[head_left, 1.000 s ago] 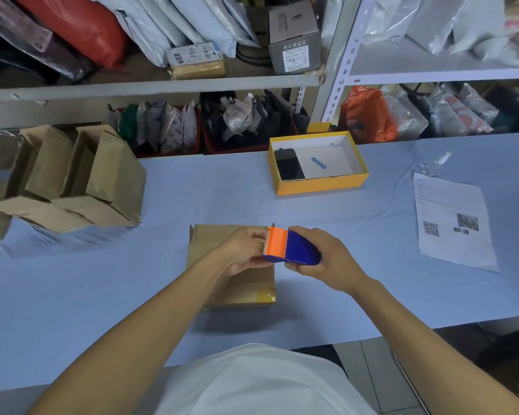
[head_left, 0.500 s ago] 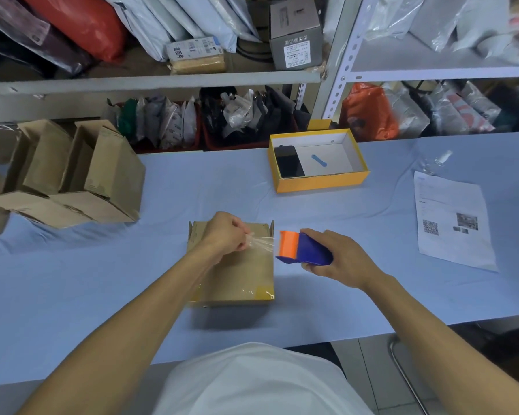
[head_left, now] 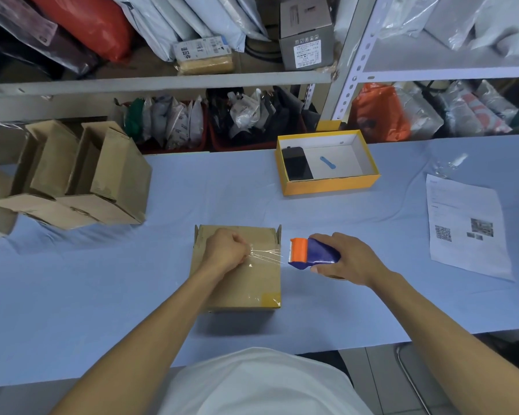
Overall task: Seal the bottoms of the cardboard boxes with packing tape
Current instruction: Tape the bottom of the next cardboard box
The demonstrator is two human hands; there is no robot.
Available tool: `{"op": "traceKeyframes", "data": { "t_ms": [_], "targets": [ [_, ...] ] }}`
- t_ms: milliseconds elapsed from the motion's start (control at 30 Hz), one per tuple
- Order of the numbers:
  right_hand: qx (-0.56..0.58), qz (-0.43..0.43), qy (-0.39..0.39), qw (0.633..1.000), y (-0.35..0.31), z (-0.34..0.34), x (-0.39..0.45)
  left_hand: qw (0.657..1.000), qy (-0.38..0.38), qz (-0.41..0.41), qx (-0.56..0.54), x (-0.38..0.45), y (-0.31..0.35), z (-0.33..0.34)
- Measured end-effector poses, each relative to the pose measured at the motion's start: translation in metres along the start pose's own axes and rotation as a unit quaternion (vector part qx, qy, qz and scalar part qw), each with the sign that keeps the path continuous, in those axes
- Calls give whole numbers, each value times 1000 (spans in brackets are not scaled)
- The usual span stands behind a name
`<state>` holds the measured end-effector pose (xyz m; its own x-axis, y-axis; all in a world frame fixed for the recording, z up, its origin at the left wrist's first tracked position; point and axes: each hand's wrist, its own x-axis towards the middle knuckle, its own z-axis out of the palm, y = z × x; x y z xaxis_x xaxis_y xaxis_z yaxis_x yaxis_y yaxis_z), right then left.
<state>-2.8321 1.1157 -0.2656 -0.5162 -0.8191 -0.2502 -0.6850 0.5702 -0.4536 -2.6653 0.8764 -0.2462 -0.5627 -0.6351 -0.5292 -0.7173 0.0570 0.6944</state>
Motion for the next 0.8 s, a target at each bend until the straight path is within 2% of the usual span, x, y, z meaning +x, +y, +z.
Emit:
{"op": "traceKeyframes", "data": {
  "t_ms": [167,267,333,433,567,800],
  "targets": [
    [-22,1,-21,1000,5,0,7,989,38,45,138,-4,-3,2],
    [-27,-7,-28,999,7,2,9,957,70,44,277,-4,3,-3],
    [-31,-14,-24,999,5,5,12,939,35,99,326,-1,12,3],
    [-33,-22,-20,999,4,8,14,919,-25,211,331,-9,17,29],
    [-25,-21,-27,999,7,11,9,880,51,290,373,-12,-3,46],
    [-17,-6,-14,1000,8,12,9,920,78,294,249,2,-21,22]
  ]
}}
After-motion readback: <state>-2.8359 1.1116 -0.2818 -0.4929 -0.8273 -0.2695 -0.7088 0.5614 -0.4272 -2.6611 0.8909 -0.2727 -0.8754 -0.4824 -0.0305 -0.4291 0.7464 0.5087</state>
